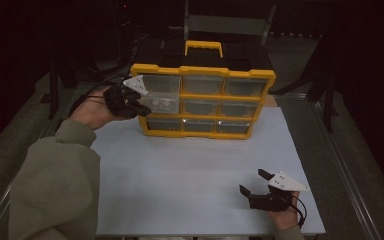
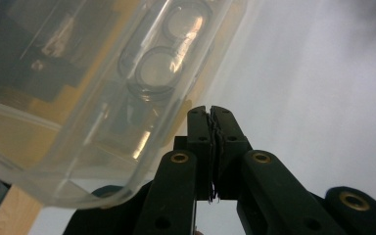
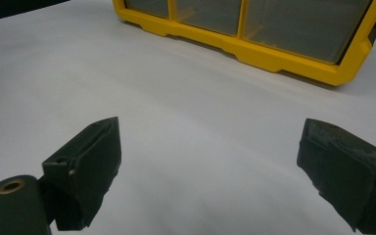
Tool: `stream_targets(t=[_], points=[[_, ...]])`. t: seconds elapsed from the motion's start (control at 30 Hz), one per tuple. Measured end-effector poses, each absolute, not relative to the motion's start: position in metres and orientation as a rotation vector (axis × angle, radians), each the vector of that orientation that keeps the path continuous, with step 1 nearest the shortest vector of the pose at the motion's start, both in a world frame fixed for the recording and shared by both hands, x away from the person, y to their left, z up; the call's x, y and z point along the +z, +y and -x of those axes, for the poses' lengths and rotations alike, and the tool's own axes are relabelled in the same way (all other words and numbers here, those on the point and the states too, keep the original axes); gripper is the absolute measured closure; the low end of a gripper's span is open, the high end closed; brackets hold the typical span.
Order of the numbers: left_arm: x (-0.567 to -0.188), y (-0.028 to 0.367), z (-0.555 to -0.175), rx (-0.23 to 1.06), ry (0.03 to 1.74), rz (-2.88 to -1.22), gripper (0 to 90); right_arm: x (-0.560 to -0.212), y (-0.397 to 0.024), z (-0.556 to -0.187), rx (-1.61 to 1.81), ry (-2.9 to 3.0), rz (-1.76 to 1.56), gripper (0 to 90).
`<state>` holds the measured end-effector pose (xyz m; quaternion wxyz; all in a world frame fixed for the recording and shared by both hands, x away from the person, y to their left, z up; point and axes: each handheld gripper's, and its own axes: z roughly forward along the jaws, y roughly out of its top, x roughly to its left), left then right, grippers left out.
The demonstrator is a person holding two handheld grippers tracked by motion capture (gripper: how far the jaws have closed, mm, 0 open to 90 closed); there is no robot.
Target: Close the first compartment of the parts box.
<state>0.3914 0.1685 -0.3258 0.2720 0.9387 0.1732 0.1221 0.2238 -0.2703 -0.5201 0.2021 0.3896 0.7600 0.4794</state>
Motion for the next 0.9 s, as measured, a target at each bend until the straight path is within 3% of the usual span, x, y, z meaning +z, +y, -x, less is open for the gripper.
stream_targets(t=[0.9], points=[[-0.334, 0.16, -0.405, 0.372, 0.52, -2.51, 88.1, -0.52, -0.272, -0.223, 1.336, 2.127, -1.082, 9.7]])
